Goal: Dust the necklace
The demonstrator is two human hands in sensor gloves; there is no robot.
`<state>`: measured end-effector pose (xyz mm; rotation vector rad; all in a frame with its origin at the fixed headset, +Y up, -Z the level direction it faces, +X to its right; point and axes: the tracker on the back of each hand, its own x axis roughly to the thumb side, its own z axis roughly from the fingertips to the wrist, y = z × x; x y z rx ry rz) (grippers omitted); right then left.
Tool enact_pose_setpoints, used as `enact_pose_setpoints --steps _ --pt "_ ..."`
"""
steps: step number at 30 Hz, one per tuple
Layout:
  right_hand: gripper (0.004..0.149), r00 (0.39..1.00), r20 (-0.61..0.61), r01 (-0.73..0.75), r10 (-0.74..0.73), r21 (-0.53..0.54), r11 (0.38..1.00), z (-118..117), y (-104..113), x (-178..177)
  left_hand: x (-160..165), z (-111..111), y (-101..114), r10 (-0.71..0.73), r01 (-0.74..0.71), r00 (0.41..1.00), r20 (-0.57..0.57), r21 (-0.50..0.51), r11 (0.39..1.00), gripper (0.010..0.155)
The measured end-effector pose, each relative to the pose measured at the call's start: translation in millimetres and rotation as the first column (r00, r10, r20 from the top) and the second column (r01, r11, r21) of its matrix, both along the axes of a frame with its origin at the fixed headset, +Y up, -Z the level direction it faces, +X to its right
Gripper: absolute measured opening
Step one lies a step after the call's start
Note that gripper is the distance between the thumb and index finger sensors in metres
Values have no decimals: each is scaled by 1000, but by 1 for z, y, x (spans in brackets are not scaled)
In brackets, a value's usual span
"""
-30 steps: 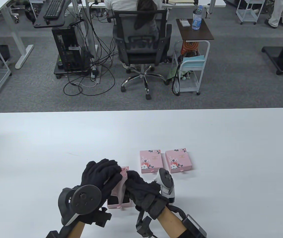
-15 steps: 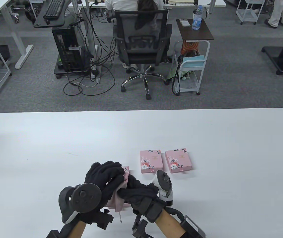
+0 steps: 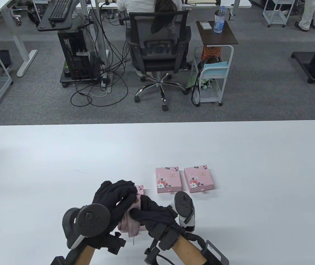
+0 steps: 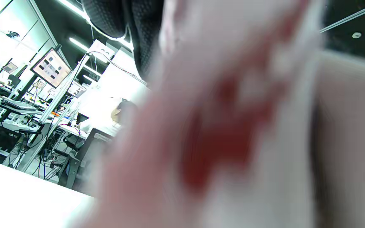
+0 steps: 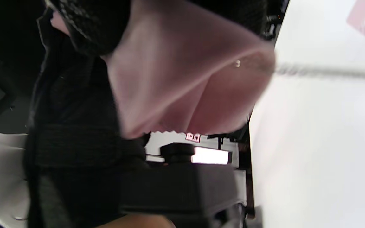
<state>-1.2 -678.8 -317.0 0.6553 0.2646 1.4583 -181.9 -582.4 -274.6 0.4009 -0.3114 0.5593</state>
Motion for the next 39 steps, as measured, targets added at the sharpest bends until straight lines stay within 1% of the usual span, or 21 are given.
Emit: enact_pose_setpoints --steps 2,5,8,10,14,18,20,23,26,29,32,35,39 --pt "45 999 20 -40 39 47 998 1 1 -1 -1 0 1 5 -5 1000 1 -1 1000 39" --pt "46 998 5 -63 63 58 996 3 2 -3 -2 1 2 7 -7 1000 3 0 1000 39" --pt "56 996 -6 -85 85 66 994 3 1 -5 -3 1 3 10 -10 1000 2 4 1000 39" --pt "58 993 2 -117 117 89 989 3 1 -5 -4 1 3 13 -13 1000 4 5 1000 39" --pt "46 991 22 -134 133 101 986 4 -1 -5 -6 2 4 20 -20 1000 -1 11 1000 39" --pt "44 988 16 -155 154 110 982 4 -1 -6 -9 3 6 32 -32 999 -6 18 999 39" --pt "47 986 10 -164 164 115 980 4 -1 -6 -11 3 7 34 -34 999 -9 21 999 39" --pt "58 974 -35 -216 222 137 967 3 -2 -8 -13 4 8 46 -45 999 -12 24 999 39" --pt "58 969 -22 -240 245 136 961 2 -5 -9 -15 4 9 51 -51 999 -16 27 998 39" --pt "48 966 -4 -255 257 117 960 1 -9 -9 -17 5 10 60 -59 998 -23 34 998 39" --pt "45 965 -15 -258 261 103 961 0 -12 -9 -19 5 11 69 -68 997 -26 38 997 39" --pt "46 962 -19 -269 272 95 958 -2 -15 -10 -21 5 12 74 -73 997 -32 41 996 39" --pt "55 947 -68 -307 315 113 945 -2 -17 -12 -24 6 13 88 -86 995 -38 47 995 39"
